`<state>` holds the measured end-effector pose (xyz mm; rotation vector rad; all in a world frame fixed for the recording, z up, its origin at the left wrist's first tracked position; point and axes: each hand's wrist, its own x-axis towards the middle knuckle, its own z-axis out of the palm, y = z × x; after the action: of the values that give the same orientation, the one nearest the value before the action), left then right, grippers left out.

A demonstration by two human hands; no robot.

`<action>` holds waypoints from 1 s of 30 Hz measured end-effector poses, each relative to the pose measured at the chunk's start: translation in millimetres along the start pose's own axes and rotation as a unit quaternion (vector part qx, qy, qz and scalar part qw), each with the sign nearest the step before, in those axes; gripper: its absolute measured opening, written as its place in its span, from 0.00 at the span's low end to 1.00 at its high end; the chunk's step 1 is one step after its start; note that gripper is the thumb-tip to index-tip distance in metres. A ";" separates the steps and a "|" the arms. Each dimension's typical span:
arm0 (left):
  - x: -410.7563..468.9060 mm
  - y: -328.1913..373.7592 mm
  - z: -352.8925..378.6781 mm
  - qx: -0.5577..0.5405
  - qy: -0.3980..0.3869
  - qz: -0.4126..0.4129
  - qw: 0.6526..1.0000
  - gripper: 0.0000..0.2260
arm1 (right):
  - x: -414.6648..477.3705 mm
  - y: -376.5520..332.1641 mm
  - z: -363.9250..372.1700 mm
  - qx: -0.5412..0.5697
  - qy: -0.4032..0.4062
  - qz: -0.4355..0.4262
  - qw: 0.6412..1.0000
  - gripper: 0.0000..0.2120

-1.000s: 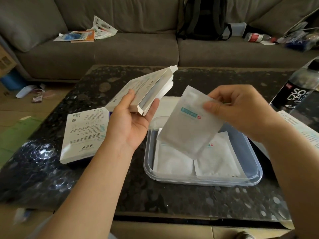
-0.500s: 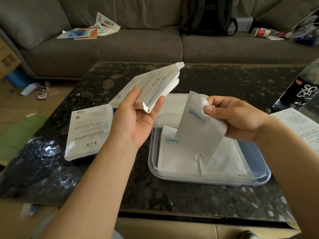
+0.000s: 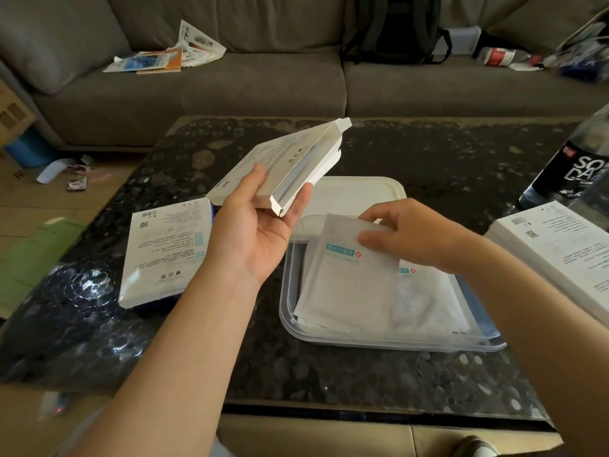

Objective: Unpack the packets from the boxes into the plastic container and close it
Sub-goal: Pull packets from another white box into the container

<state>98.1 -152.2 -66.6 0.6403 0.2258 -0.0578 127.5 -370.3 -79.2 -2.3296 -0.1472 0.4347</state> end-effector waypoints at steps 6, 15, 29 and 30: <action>0.5 -1.3 1.0 -0.006 -0.009 -0.005 1.000 0.19 | -12.7 -14.3 16.9 -0.245 0.067 -0.052 0.966 0.26; -1.6 -1.0 1.3 -0.013 -0.021 -0.016 1.000 0.18 | -31.7 -25.4 42.7 -0.362 0.068 -0.043 0.929 0.28; 0.2 -2.9 0.0 -0.009 -0.021 -0.014 1.000 0.20 | -30.7 -7.5 44.7 -0.278 -0.163 -0.066 0.944 0.38; 0.5 -3.0 0.0 -0.010 -0.020 -0.015 1.000 0.20 | -29.7 -6.9 45.1 -0.284 -0.164 -0.069 0.942 0.39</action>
<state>98.2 -154.7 -68.4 0.6155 0.1966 -0.0967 84.0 -342.4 -96.3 -2.7591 -0.6710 0.7909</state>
